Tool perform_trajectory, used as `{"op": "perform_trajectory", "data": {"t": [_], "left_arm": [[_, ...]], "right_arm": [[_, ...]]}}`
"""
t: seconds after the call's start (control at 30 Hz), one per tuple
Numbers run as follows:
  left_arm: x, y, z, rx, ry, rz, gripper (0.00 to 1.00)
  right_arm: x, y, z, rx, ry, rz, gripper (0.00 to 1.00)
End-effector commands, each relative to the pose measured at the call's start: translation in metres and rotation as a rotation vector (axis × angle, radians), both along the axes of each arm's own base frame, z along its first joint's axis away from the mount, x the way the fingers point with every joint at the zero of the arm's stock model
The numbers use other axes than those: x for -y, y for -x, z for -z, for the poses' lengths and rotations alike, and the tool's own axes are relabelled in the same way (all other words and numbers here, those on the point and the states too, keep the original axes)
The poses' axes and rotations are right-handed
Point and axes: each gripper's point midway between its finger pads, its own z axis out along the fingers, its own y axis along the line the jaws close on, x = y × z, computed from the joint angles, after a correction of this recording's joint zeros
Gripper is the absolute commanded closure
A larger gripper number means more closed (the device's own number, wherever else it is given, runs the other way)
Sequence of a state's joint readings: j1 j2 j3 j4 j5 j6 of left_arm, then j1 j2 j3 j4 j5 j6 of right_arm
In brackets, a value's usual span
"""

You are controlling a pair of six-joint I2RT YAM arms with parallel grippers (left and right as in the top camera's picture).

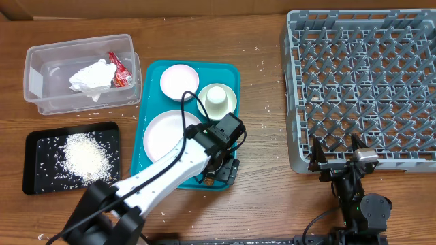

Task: Sort waste into correct bins and load items into the dishwasher
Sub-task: 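Reach down and grasp the brown mushroom item with the left gripper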

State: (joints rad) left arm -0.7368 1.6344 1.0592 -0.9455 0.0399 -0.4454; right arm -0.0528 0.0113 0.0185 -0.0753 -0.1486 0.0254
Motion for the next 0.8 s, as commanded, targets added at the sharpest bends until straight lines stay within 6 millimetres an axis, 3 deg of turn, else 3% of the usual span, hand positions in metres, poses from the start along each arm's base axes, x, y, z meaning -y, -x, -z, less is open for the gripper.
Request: {"op": "perform_trajectory", "data": {"t": [0.0,0.17,0.37,0.53,0.77], "left_arm": [[-0.009,-0.001,0.024,-0.038,-0.062,-0.006,0.13],[-0.015,0.003,0.042,-0.106,-0.098,-0.017,0.14],[-0.015,0.006,0.048,-0.131,-0.095,0.027,0.15],[-0.014,0.004,0.048,-0.127,-0.091,0.036,0.37],[-0.014,0.001,0.049,-0.117,-0.088,0.034,0.4]], "right_arm": [[0.003,-0.001,0.004,-0.004,0.003,0.014,0.0],[0.003,-0.001,0.004,-0.004,0.003,0.014,0.0],[0.003,-0.001,0.004,-0.004,0.003,0.014,0.0],[0.003,-0.001,0.004,-0.004,0.003,0.014,0.0],[0.003,-0.001,0.004,-0.004,0.003,0.014,0.0]]}}
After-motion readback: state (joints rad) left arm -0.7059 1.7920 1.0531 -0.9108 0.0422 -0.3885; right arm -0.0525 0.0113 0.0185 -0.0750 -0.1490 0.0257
